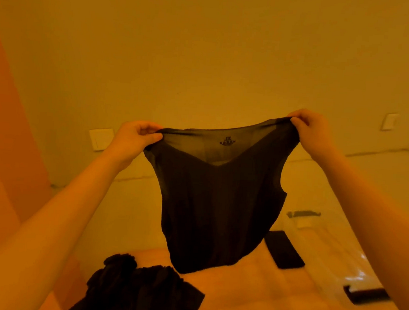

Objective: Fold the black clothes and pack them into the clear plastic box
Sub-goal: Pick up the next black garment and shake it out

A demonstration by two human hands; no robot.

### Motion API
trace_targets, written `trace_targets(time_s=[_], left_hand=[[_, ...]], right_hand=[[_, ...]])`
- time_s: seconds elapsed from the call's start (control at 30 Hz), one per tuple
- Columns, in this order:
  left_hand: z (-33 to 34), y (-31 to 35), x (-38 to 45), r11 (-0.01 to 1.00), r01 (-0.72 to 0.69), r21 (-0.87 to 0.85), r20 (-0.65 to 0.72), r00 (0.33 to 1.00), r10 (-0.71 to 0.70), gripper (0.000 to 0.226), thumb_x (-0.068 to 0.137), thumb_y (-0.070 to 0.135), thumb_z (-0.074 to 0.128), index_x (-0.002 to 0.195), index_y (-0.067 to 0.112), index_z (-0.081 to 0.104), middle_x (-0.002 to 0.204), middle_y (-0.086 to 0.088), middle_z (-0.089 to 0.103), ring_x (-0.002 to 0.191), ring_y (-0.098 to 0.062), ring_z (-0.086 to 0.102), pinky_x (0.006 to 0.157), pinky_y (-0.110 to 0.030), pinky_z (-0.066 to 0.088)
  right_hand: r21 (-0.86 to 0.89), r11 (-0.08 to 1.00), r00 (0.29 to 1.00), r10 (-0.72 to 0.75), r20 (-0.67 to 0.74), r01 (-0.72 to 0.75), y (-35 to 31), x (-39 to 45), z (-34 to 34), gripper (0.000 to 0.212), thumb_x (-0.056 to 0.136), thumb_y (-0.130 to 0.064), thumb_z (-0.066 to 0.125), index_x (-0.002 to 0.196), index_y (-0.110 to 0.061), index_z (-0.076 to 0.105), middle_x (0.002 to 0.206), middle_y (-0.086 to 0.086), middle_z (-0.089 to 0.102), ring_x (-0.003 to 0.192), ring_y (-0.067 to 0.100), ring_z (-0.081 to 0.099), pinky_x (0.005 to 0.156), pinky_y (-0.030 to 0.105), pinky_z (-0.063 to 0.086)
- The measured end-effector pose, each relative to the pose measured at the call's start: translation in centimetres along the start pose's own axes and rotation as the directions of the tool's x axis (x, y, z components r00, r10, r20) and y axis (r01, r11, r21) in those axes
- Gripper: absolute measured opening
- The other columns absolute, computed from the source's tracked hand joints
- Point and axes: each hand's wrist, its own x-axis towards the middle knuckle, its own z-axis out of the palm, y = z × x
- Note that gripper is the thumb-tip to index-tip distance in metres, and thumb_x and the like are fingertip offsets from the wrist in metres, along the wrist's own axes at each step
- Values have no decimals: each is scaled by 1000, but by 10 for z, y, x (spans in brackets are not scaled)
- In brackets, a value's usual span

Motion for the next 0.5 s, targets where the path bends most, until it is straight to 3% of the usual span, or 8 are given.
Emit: trace_targets(time_s=[0.1, 0.2, 0.33, 0.5], left_hand=[[-2, 18, -13, 997, -27, -73, 16, 999, 28, 25, 86, -5, 57, 80, 19, 60, 54, 14, 63, 50, 7, 57, 51, -8, 44], [-1, 25, -17, 994, -34, -104, 18, 999, 36, 25, 86, -2, 59, 78, 21, 61, 65, 9, 62, 51, 6, 58, 53, -8, 46], [7, 14, -5, 994, 12, -105, 10, 1000, -11, 23, 85, 0, 60, 77, 22, 61, 55, 13, 65, 51, 5, 59, 52, -10, 47], [35, -42, 33, 994, 105, -24, 12, 994, -105, 19, 86, 5, 62, 80, 22, 62, 77, 0, 62, 69, -8, 58, 54, -11, 48]], right_hand=[[29, 999, 996, 32, -78, -29, -15, -18, -16, 23, 93, -8, 44, 101, -7, 66, 94, 4, 59, 91, 14, 52, 70, 25, 39], [55, 998, 992, 49, -115, -43, -22, -22, -29, 21, 93, -9, 47, 99, -9, 68, 94, 3, 61, 90, 12, 54, 68, 15, 40], [115, 991, 993, 84, -78, -74, -14, -12, -25, 17, 91, -8, 51, 93, -15, 66, 92, 6, 62, 82, 12, 57, 67, 15, 43], [122, 983, 990, 139, 1, -138, 39, 18, 21, 17, 92, -8, 52, 95, -18, 66, 91, 4, 63, 85, 14, 57, 61, 6, 44]])
